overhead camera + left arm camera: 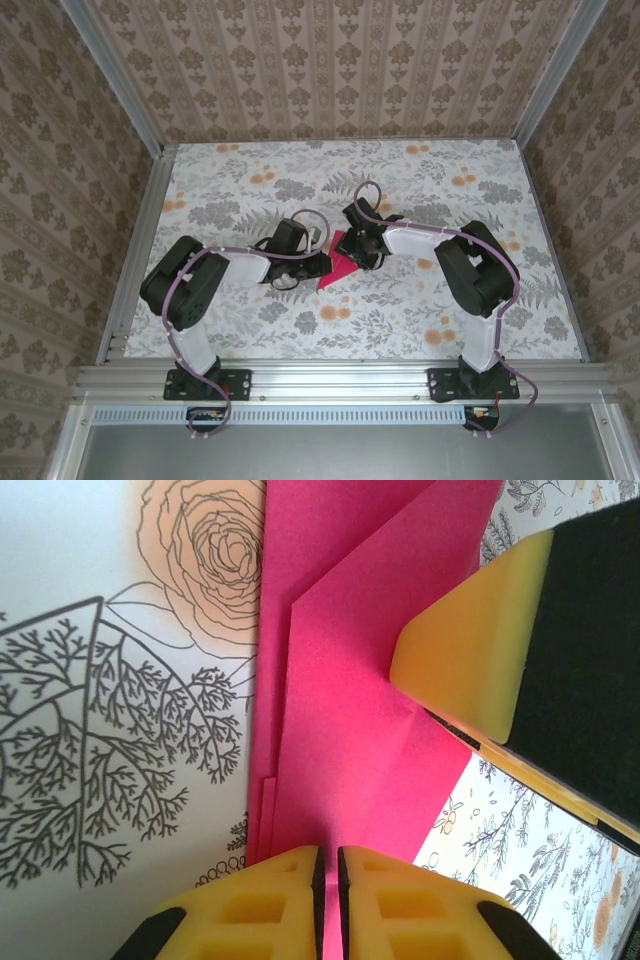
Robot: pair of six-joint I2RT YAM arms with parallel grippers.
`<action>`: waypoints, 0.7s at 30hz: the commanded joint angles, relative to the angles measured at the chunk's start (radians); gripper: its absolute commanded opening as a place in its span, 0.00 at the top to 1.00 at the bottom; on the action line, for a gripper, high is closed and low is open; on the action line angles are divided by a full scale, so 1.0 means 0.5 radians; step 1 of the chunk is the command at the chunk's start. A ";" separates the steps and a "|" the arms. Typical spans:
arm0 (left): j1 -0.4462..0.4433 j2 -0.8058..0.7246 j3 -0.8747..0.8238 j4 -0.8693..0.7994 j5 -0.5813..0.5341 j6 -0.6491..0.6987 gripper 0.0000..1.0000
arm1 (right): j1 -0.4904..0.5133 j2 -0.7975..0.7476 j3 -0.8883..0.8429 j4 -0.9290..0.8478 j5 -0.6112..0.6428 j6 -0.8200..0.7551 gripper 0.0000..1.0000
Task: Fold a paper plane with a square sheet of paper (pick it up from the middle)
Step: Fourth fold the wing at the center of the table.
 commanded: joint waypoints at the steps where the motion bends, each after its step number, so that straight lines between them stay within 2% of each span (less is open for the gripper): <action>1: 0.015 -0.054 0.000 -0.066 -0.060 0.040 0.85 | -0.028 0.338 -0.187 -0.327 0.184 -0.016 0.50; 14: 0.018 -0.027 0.017 -0.188 -0.109 0.057 0.90 | -0.030 0.320 -0.161 -0.320 0.152 -0.061 0.47; 21: 0.015 0.015 0.029 -0.285 -0.103 0.083 0.94 | -0.033 0.210 -0.073 -0.362 0.104 -0.128 0.45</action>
